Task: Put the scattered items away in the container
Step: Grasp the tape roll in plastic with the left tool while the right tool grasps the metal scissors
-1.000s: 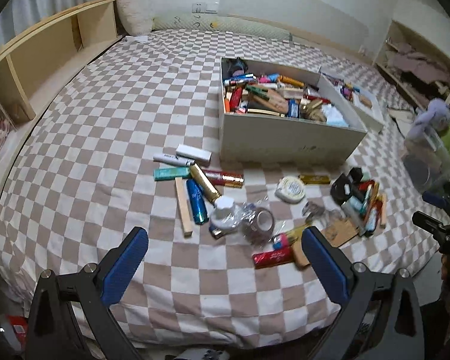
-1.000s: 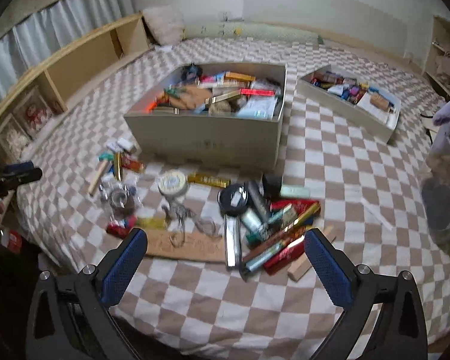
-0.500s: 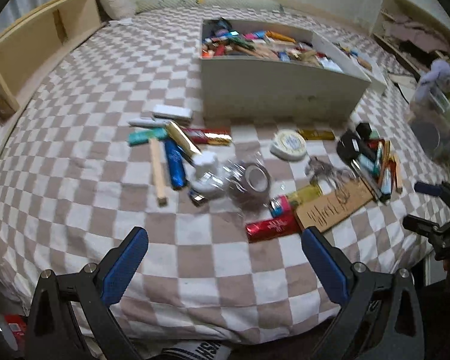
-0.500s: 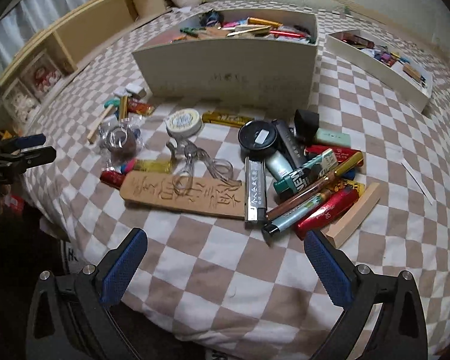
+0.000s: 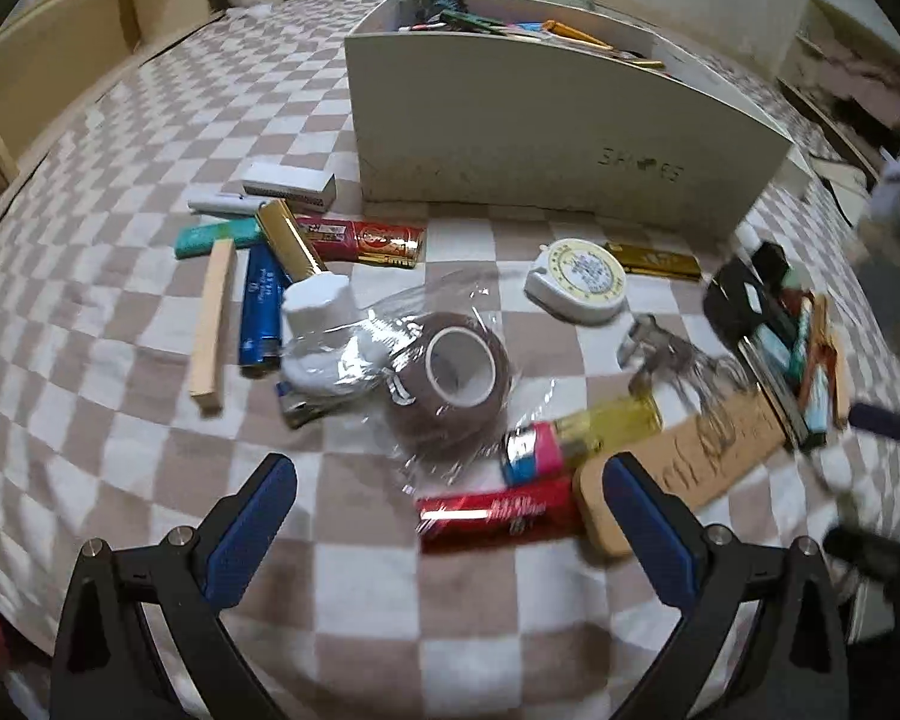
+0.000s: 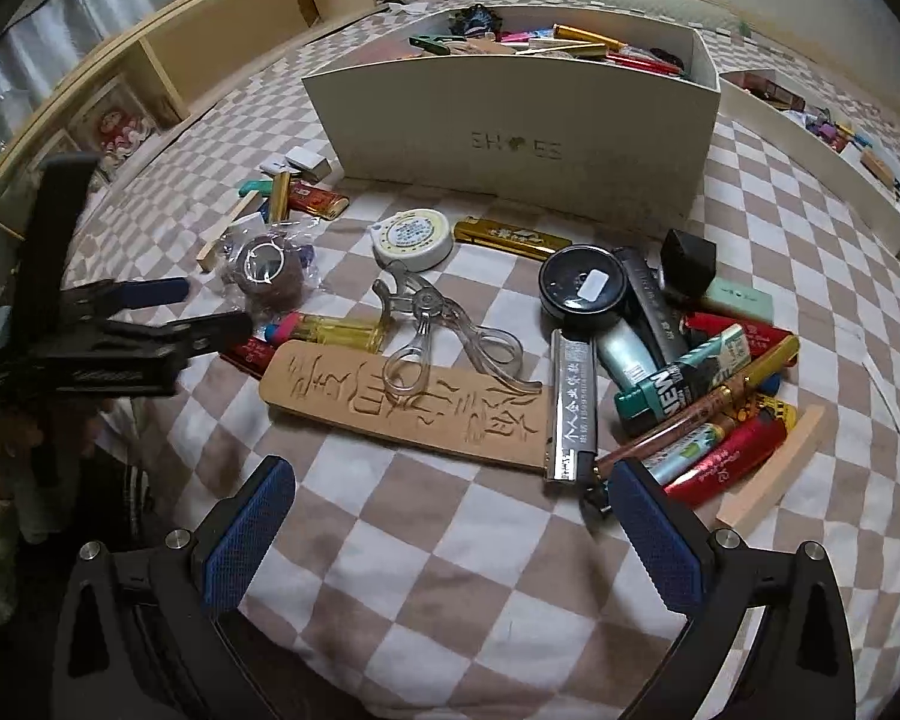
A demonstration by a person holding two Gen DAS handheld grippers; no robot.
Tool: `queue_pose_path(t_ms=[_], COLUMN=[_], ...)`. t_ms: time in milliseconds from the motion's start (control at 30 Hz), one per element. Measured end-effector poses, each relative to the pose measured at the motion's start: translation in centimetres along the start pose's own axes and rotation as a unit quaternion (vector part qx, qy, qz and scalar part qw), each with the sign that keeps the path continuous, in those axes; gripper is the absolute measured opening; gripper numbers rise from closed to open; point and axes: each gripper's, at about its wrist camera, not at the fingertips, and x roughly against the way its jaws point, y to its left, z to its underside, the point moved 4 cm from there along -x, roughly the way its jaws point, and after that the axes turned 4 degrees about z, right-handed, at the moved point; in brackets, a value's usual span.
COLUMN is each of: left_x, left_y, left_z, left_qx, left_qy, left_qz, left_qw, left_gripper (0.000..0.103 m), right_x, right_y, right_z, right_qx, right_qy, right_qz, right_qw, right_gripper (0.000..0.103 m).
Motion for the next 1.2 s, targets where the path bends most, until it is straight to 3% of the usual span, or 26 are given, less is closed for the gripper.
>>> queue_pose_path(t_ms=[100, 167, 300, 500, 600, 1033, 1100, 1167, 1200], left_x=[-0.9, -1.2, -1.7, -1.9, -2.0, -0.8, -0.7, -0.7, -0.7], left_y=[0.0, -0.1, -0.3, -0.2, -0.4, 0.1, 0.3, 0.5, 0.5], left_z=[-0.3, -0.5, -0.9, -1.4, -1.4, -1.1, -1.3, -1.4, -1.4], left_qx=[0.017, 0.027, 0.042, 0.047, 0.045, 0.051, 0.054, 0.058, 0.059], left_qy=[-0.002, -0.005, -0.005, -0.006, -0.003, -0.004, -0.004, -0.002, -0.002], left_qz=[0.003, 0.005, 0.012, 0.012, 0.013, 0.041, 0.044, 0.049, 0.05], left_qw=[0.9999, 0.9996, 0.999, 0.9988, 0.9989, 0.9978, 0.9976, 0.9971, 0.997], left_gripper=[0.101, 0.09, 0.084, 0.056, 0.054, 0.044, 0.04, 0.039, 0.039], right_x=[-0.5, -0.7, -1.0, -1.6, -2.2, -6.2, -6.7, -7.1, -7.2], right_y=[-0.2, -0.3, 0.0, 0.0, 0.2, 0.7, 1.0, 1.3, 1.4], right_z=[0.0, -0.2, -1.2, -2.7, -3.6, -5.9, -5.9, -5.9, -5.9], right_qx=[0.001, 0.001, 0.015, 0.036, 0.056, 0.089, 0.099, 0.11, 0.116], right_qy=[0.005, 0.006, -0.004, 0.006, 0.007, 0.053, 0.058, 0.061, 0.063], right_qz=[-0.002, -0.004, -0.004, -0.007, 0.0, -0.038, -0.04, -0.04, -0.038], right_qw=[1.0, 1.0, 1.0, 0.999, 0.998, 0.994, 0.993, 0.991, 0.991], right_gripper=[0.103, 0.103, 0.103, 0.103, 0.103, 0.103, 0.1, 0.089, 0.088])
